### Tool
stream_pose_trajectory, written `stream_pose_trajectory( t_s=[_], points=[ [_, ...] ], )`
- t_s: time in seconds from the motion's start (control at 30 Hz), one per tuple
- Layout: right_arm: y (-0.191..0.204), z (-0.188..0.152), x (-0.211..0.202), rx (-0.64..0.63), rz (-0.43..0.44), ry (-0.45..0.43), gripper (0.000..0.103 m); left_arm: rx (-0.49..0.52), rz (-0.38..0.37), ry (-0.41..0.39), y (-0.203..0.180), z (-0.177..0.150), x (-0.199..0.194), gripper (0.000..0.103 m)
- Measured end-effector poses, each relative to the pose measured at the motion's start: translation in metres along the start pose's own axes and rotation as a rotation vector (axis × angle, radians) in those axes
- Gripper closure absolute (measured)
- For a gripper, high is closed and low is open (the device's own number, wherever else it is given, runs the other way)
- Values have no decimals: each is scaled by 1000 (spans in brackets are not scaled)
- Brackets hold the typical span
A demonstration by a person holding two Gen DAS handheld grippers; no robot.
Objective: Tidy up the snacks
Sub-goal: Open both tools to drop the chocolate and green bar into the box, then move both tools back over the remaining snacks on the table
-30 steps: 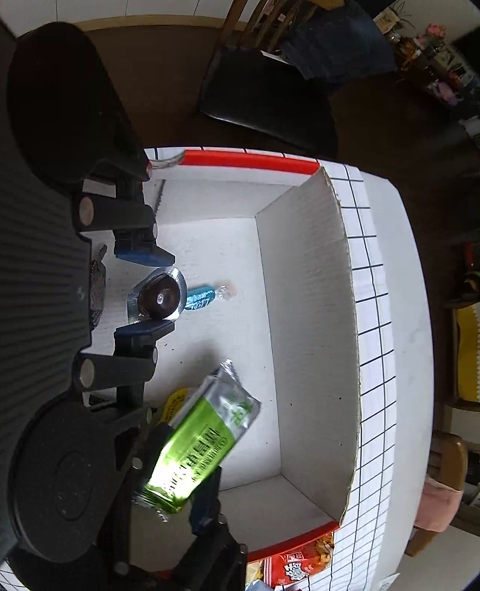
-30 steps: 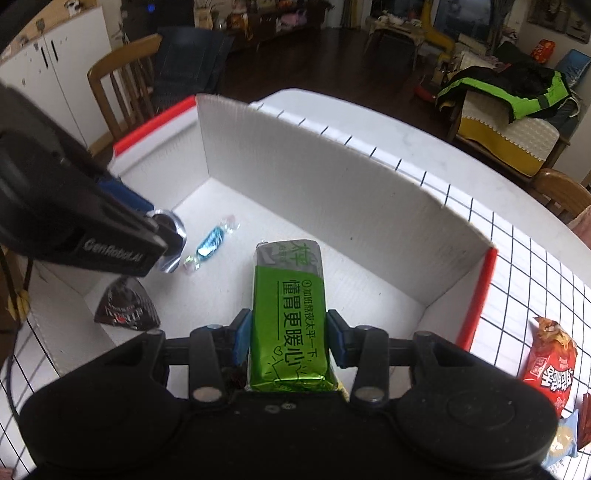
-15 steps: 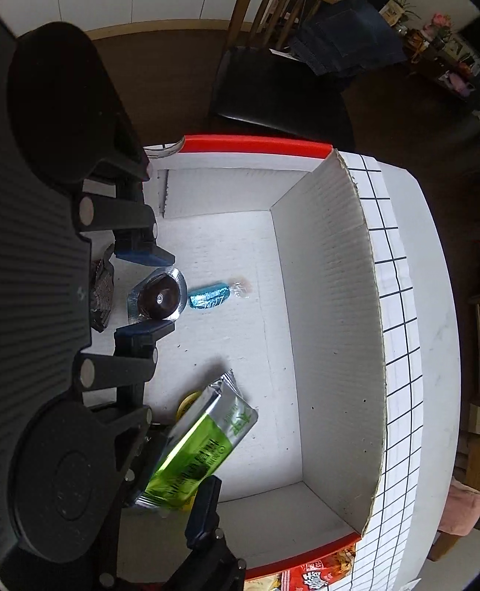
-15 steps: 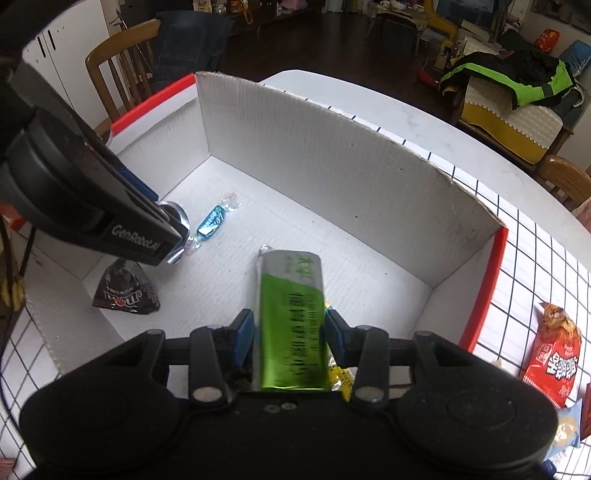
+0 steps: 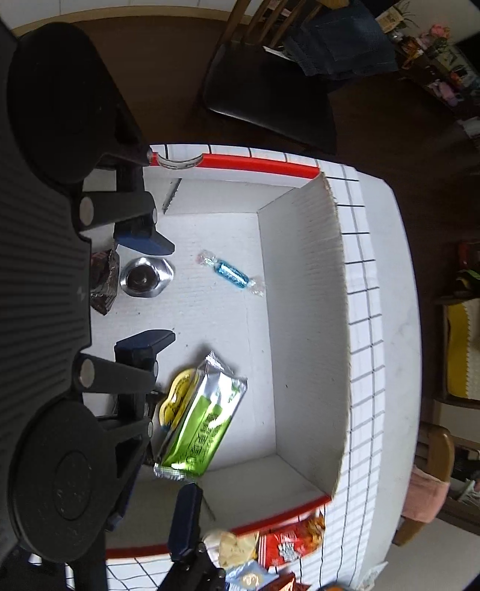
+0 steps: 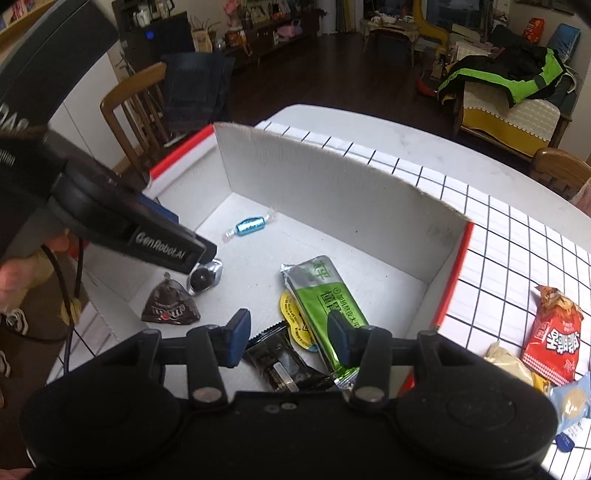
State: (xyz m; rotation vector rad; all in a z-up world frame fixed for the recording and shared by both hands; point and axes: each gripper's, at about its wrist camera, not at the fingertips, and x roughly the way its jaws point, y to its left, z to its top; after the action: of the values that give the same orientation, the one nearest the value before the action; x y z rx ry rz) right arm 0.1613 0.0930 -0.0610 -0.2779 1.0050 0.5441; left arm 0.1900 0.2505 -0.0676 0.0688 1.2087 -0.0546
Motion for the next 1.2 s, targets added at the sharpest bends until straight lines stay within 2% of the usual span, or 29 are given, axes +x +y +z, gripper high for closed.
stream_pose_trajectory(
  t_s=[0.3, 0.37, 0.63, 0.9, 0.97, 1.1, 1.2],
  points=[
    [-9, -7, -42, 57, 34, -91, 47, -9, -39, -125, -6, -15, -43, 56],
    [-10, -9, -53, 61, 39, -115, 44, -13, -52, -153, -8, -17, -53, 51],
    [-20, -20, -92, 75, 39, -190, 29, 4, -59, -269, -29, -28, -86, 42],
    [-48, -36, -121, 134, 48, -241, 17, 13, -85, -350, -61, -35, -106, 33],
    [-56, -41, -125, 144, 43, -253, 9, 23, -91, -368, -72, -37, -109, 28],
    [-73, -55, -136, 161, 35, -270, 6, 54, -102, -401, -99, -40, -114, 27],
    [-87, -68, -144, 175, 31, -282, 2, 72, -120, -422, -120, -45, -116, 22]
  ],
)
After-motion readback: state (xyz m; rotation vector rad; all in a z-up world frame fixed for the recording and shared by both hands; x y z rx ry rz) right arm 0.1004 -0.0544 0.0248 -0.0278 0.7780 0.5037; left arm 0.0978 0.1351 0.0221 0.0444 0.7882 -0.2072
